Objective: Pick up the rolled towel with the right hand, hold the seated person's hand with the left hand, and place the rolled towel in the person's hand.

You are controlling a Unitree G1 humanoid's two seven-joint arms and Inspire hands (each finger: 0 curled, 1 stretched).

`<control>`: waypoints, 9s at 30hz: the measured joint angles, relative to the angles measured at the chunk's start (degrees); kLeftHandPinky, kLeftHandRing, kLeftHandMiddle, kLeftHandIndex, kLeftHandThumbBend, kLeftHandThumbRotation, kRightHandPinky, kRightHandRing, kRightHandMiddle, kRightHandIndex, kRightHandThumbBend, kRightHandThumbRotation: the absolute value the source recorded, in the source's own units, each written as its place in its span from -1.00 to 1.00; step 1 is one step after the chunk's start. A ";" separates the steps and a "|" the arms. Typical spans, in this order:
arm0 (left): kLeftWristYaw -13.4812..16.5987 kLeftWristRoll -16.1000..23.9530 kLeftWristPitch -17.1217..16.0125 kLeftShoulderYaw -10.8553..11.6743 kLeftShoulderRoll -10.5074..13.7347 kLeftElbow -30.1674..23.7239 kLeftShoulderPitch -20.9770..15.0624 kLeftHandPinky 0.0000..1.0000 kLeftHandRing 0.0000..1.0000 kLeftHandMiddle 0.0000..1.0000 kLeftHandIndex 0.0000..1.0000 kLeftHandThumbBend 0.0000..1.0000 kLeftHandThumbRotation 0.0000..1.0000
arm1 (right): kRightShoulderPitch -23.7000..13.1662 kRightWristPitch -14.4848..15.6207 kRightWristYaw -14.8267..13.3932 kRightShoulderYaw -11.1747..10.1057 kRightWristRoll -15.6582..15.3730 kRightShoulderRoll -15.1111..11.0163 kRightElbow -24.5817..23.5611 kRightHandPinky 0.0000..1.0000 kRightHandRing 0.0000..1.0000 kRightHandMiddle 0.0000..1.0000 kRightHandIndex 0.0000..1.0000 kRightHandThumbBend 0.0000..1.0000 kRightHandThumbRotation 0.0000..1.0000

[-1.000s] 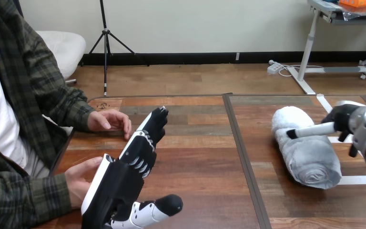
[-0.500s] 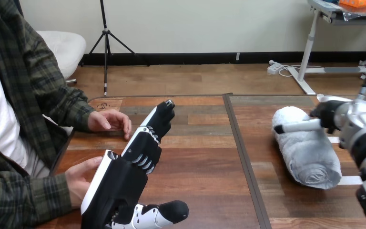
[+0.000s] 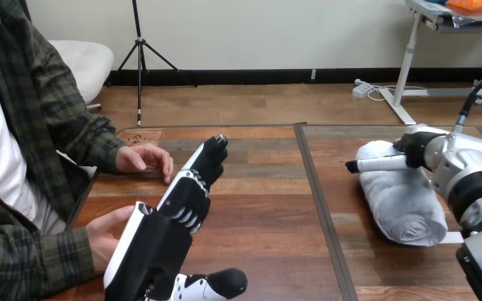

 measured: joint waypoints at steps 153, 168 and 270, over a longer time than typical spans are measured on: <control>-3.42 -12.76 -8.65 -0.21 4.36 -9.64 7.95 0.72 0.77 0.80 0.77 1.00 -0.02 | 7.65 -6.69 -18.59 -11.76 12.17 6.18 0.77 -0.83 -0.72 -0.56 -0.35 0.65 -1.00; -3.35 -12.24 -8.56 0.43 4.21 -9.70 7.89 0.71 0.75 0.79 0.76 1.00 -0.01 | 8.59 -11.42 -17.40 -14.46 15.14 7.77 0.77 -0.85 -0.75 -0.59 -0.54 0.65 -1.00; 10.43 32.23 5.16 23.19 7.01 -20.38 10.13 0.75 0.84 0.86 0.82 1.00 -0.01 | 26.51 -36.99 20.20 -37.17 56.17 16.79 -29.59 -0.89 -0.80 -0.67 -0.61 0.34 -1.00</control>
